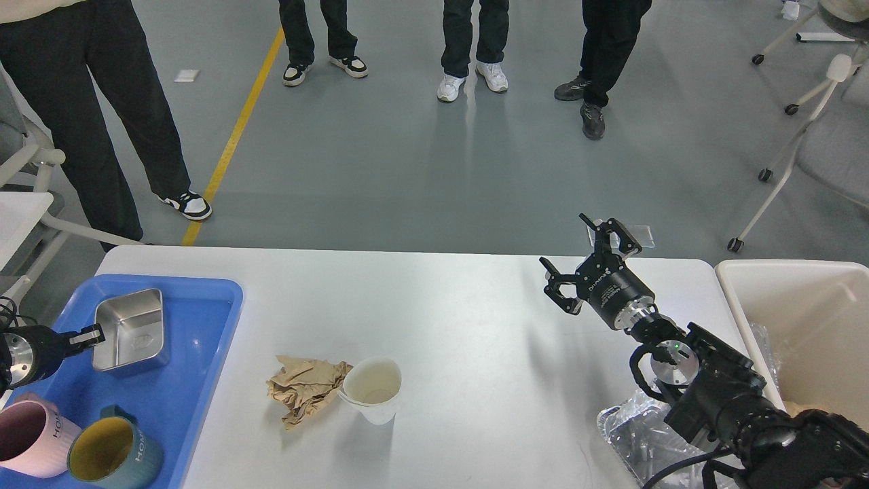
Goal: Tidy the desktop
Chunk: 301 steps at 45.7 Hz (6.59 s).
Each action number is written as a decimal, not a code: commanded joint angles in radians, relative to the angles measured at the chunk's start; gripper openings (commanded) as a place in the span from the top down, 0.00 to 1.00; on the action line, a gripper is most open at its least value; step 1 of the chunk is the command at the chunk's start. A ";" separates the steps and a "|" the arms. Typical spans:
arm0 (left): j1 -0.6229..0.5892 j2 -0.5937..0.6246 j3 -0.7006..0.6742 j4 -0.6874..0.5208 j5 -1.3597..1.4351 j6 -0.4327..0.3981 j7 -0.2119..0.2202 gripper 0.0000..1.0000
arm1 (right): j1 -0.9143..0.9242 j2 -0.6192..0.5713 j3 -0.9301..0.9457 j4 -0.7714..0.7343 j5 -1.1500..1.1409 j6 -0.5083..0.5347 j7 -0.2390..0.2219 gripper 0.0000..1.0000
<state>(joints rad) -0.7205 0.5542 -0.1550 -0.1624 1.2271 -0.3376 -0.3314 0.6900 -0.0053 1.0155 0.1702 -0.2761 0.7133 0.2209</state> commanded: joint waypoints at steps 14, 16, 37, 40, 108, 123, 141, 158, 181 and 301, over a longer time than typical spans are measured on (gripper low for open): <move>-0.007 0.012 0.000 0.000 -0.060 -0.018 -0.031 0.41 | 0.006 -0.001 0.000 0.000 0.000 -0.002 0.000 0.00; -0.013 0.013 0.000 -0.002 -0.073 -0.024 -0.046 0.32 | 0.006 -0.001 0.000 0.000 0.000 -0.002 -0.002 0.00; -0.109 0.151 -0.014 -0.005 -0.380 -0.258 -0.070 0.07 | 0.016 0.007 0.000 0.000 0.000 -0.003 0.000 0.00; -0.128 0.173 -0.014 -0.005 -0.426 -0.276 -0.074 0.07 | 0.017 0.007 0.000 0.000 0.000 -0.003 0.000 0.00; -0.089 -0.419 -0.739 -0.003 -1.048 -0.443 0.219 0.04 | 0.026 -0.059 0.011 -0.006 0.005 -0.008 -0.002 0.00; -0.057 -0.428 -0.739 -0.005 -1.045 -0.440 0.206 0.04 | 0.045 -0.107 -0.015 0.006 -0.027 0.002 -0.012 0.00; -0.051 -0.481 -0.724 -0.008 -1.045 -0.442 0.115 0.04 | 0.003 -1.232 -0.545 0.981 -0.356 0.008 -0.143 0.00; -0.023 -0.530 -0.719 -0.006 -1.042 -0.439 0.100 0.04 | -0.067 -1.769 -0.540 1.454 -0.577 0.029 -0.158 0.00; 0.003 -0.516 -0.718 -0.008 -1.037 -0.448 0.100 0.04 | -0.063 -1.662 -0.538 1.459 -0.666 0.014 -0.160 0.00; 0.105 -0.454 -0.716 -0.008 -1.026 -0.442 0.095 0.04 | -0.573 -0.978 -0.505 1.224 -0.564 -0.494 -0.430 1.00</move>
<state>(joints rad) -0.6164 0.0832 -0.8712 -0.1695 0.2010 -0.7777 -0.2363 0.1070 -0.9756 0.5003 1.3869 -0.8412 0.2142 -0.2074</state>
